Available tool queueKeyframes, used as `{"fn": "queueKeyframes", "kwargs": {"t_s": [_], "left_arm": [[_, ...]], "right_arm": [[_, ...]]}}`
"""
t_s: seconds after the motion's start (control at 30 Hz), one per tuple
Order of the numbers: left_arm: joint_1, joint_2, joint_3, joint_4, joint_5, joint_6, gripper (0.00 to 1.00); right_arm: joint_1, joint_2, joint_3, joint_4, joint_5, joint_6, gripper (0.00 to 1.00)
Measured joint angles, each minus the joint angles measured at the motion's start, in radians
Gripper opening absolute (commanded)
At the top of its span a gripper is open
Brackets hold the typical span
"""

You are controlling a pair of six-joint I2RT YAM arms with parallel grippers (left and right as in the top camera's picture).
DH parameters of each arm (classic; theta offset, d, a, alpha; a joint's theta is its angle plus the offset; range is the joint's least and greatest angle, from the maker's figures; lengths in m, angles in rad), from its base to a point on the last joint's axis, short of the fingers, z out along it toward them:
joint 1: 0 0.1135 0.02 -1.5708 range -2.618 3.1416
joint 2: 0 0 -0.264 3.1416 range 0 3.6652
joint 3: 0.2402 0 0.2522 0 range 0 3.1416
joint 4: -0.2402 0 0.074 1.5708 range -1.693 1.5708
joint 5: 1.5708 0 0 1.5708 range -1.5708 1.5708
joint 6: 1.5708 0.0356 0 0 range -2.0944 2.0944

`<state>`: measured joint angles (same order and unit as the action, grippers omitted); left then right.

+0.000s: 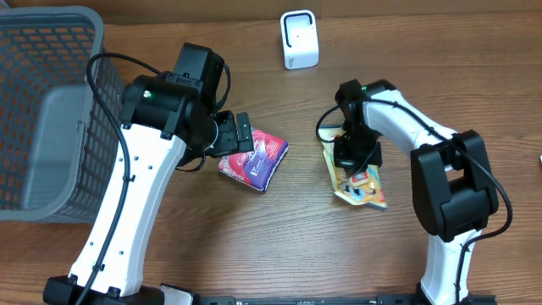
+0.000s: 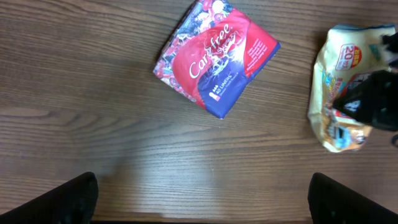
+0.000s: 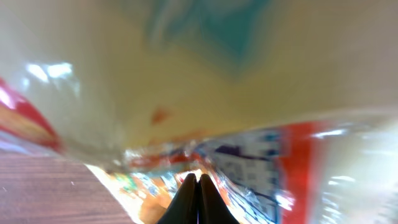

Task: Scan the item barcode

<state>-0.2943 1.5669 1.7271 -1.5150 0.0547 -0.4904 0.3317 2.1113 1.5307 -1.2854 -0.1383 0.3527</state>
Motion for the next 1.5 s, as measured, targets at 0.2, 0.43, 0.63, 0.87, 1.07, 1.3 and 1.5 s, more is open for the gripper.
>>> {"fn": "queueKeyframes", "kwargs": {"t_s": [0.2, 0.43, 0.63, 0.87, 1.07, 1.3, 1.5], "left_arm": [[0.000, 0.000, 0.000, 0.000, 0.000, 0.000, 1.00], [0.000, 0.000, 0.000, 0.000, 0.000, 0.000, 1.00], [0.000, 0.000, 0.000, 0.000, 0.000, 0.000, 1.00], [0.000, 0.000, 0.000, 0.000, 0.000, 0.000, 1.00], [0.000, 0.000, 0.000, 0.000, 0.000, 0.000, 1.00], [0.000, 0.000, 0.000, 0.000, 0.000, 0.000, 1.00], [0.000, 0.000, 0.000, 0.000, 0.000, 0.000, 1.00]], "right_arm": [[-0.139, 0.016, 0.360, -0.183, 0.097, 0.003, 0.31], [-0.167, 0.016, 0.376, -0.139, -0.001, -0.192, 0.86], [0.103, 0.016, 0.353, 0.034, 0.173, -0.222, 1.00], [0.224, 0.030, 0.283, 0.109, 0.453, -0.132, 1.00], [0.224, 0.045, 0.177, 0.158, 0.512, -0.105, 1.00], [0.223, 0.057, 0.067, 0.246, 0.557, -0.095, 0.54], [0.206, 0.058, 0.058, 0.235, 0.620, -0.053, 0.04]]}}
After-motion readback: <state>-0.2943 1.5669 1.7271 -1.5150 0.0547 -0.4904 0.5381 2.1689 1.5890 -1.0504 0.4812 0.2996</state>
